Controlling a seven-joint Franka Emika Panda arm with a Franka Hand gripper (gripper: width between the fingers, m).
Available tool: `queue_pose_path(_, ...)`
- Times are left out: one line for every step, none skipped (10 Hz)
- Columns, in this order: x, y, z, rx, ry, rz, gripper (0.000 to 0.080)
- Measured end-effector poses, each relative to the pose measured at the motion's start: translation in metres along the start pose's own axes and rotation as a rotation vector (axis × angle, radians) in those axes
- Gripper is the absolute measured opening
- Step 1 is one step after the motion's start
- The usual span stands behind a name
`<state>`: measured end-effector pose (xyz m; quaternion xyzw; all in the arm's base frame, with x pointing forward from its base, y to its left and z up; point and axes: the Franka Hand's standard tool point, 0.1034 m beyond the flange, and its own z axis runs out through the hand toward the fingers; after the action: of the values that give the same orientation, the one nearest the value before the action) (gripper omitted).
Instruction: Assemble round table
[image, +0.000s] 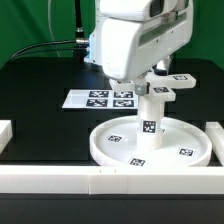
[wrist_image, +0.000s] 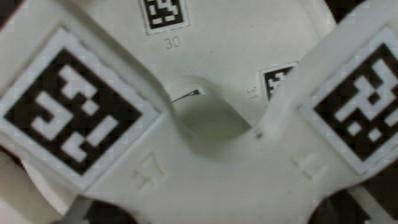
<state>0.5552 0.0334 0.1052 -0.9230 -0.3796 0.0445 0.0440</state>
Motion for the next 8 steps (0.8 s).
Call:
queue_pose_path(0.0008, -0.0001, 0.0000, 0.007, 0.012, 0.120, 0.0446)
queue_pose_path(0.0017, -0.0010, 0.0004, 0.010, 0.029, 0.251, 0.0446)
queue_pose_path(0.0024, -0.0022, 0.0005, 0.019, 0.039, 0.373, 0.0446)
queue_pose_path(0.0035, -0.0031, 0.0006, 0.030, 0.045, 0.489, 0.0446)
queue_pose_path(0.0036, -0.0029, 0.0005, 0.032, 0.044, 0.578, 0.0446)
queue_pose_path(0.0037, -0.0030, 0.0005, 0.034, 0.043, 0.644, 0.0446)
queue_pose_path(0.0039, -0.0030, 0.0004, 0.035, 0.043, 0.694, 0.0446)
queue_pose_path(0.0040, -0.0032, 0.0004, 0.037, 0.043, 0.736, 0.0446)
